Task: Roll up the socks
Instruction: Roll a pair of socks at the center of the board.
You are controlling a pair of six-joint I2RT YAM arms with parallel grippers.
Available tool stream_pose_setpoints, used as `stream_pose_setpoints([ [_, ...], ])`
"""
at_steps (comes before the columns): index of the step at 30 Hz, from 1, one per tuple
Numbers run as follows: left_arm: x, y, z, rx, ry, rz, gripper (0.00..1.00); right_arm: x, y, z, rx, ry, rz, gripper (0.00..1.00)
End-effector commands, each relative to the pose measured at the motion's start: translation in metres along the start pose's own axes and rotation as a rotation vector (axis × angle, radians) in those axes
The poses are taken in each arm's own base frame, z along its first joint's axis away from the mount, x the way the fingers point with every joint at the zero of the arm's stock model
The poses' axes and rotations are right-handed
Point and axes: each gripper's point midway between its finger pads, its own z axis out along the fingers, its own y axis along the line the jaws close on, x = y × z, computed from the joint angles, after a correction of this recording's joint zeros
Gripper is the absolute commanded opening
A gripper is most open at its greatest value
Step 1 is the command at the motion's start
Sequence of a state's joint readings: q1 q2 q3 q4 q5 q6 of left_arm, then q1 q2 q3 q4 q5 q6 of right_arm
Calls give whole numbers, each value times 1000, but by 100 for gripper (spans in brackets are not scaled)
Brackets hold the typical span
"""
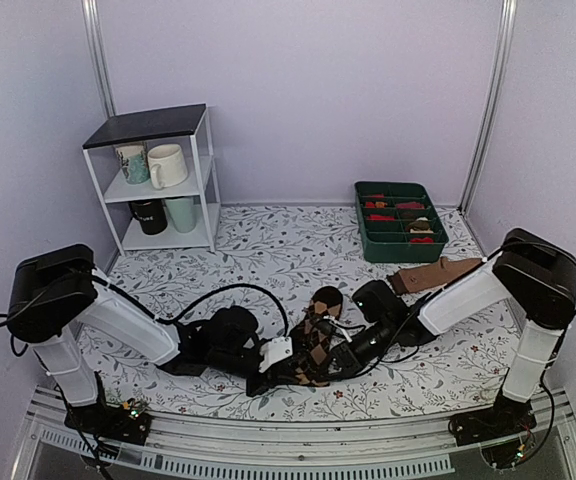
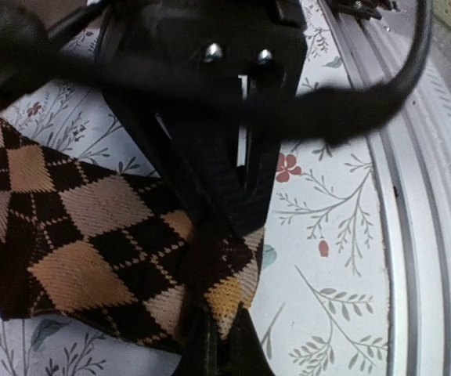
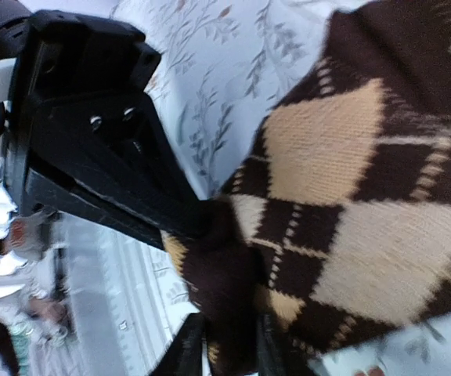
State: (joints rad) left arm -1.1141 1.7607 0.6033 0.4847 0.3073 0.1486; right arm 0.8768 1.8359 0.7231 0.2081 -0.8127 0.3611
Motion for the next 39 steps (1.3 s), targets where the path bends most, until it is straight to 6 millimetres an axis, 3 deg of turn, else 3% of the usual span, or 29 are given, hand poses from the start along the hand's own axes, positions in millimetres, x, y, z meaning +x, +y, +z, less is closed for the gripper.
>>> stream_pose_setpoints([
  [1, 26, -17, -12, 133, 99, -218, 0, -13, -23, -33, 289, -142, -95, 28],
  [4, 35, -22, -12, 180, 152, -308, 0, -39, 6, -58, 273, -336, -288, 31],
  [5, 37, -23, -11, 193, 167, -333, 0, -39, 18, -64, 252, -389, -365, 32],
  [8, 46, -24, -8, 223, 216, -392, 0, -21, 48, -67, 217, -464, -647, 34],
  [13, 55, -24, -6, 254, 270, -457, 0, -2, 60, -46, 231, -389, -864, 34],
  [19, 66, -22, -3, 264, 307, -482, 0, 11, 51, -12, 303, -280, -954, 35],
  [31, 65, -21, -2, 274, 303, -475, 0, 6, 23, 3, 417, -220, -998, 40],
  [39, 64, -18, -2, 273, 291, -470, 0, 20, -4, 15, 454, -134, -894, 38],
])
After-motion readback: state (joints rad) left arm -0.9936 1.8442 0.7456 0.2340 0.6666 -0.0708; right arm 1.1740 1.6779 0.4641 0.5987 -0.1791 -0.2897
